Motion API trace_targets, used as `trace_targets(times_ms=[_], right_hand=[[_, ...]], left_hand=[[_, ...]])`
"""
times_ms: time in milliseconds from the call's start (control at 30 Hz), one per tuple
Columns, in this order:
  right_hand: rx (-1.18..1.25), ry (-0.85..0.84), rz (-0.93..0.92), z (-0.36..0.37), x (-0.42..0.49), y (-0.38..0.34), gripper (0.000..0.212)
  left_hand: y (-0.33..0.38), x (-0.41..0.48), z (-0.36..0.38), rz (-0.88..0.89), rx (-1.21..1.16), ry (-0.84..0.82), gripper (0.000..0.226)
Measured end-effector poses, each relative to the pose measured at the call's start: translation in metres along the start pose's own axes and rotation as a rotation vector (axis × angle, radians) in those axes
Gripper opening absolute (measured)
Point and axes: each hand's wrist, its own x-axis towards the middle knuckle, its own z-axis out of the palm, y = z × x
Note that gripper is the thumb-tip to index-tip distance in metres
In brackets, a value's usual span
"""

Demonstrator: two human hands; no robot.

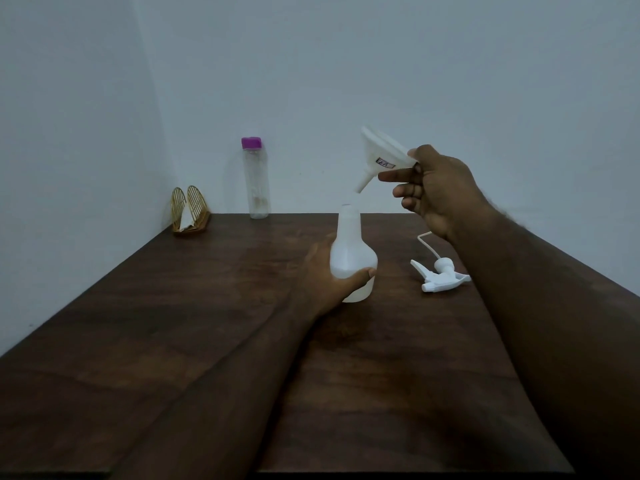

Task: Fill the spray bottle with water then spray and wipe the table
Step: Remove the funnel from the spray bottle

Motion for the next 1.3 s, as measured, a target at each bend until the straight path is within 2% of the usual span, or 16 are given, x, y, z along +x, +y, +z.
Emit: trace_targets(times_ms=[200, 367, 533, 667, 800, 967, 1067, 1200, 1300], right_hand=[[0.083, -0.008, 0.042, 0.004, -0.002, 0.003, 0.023], [-0.226, 0.04, 0.001, 0.008, 0.001, 0.017, 0.02], [-0.087, 0.008, -0.046, 0.012, 0.002, 0.002, 0.022], [-0.278, -0.007, 0.014, 0.01, -0.004, 0.012, 0.022], [-0.053, -0.013, -0.005, 0.008, 0.0, 0.008, 0.023], [-0.349, -0.036, -0.034, 0.008, -0.004, 0.017, 0.026], [-0.24, -0.049, -0.013, 0.011, -0.005, 0.014, 0.024], [-0.407, -0.015, -0.04, 0.011, -0.003, 0.015, 0.025], [-0.384, -0.019, -0.041, 0.013, -0.004, 0.01, 0.02]], left_hand=[[0.0, 0.0, 0.001, -0.01, -0.008, -0.008, 0.084], [0.001, -0.001, 0.001, 0.0, 0.013, -0.014, 0.081], [0.002, -0.001, -0.001, -0.011, -0.003, -0.008, 0.08], [0.004, -0.002, -0.001, 0.003, -0.001, -0.019, 0.077], [0.002, -0.001, -0.001, 0.006, -0.01, -0.005, 0.078], [0.005, -0.003, -0.001, -0.005, 0.0, -0.011, 0.079], [0.004, -0.002, -0.001, -0.008, -0.012, 0.004, 0.077], [0.006, -0.002, -0.001, -0.029, 0.011, -0.03, 0.084], [0.007, -0.003, -0.001, -0.022, 0.004, -0.013, 0.083]])
